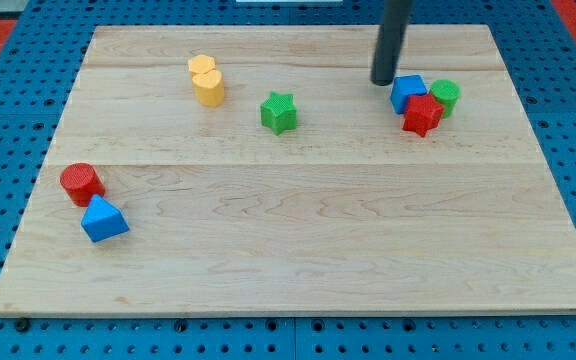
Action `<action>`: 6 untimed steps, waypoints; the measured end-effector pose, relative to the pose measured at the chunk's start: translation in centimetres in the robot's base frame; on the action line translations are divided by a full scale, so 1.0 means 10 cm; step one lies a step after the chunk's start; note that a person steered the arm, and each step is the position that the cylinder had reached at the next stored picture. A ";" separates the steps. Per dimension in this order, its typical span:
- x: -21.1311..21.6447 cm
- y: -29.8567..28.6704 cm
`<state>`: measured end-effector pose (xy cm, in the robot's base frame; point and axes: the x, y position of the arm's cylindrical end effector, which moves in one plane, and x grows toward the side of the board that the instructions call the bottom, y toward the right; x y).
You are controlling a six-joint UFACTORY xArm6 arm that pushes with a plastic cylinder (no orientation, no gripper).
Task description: Slide the green star closer to group of the blocks
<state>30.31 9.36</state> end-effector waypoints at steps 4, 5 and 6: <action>0.75 -0.64; 0.76 0.00; 0.86 -0.62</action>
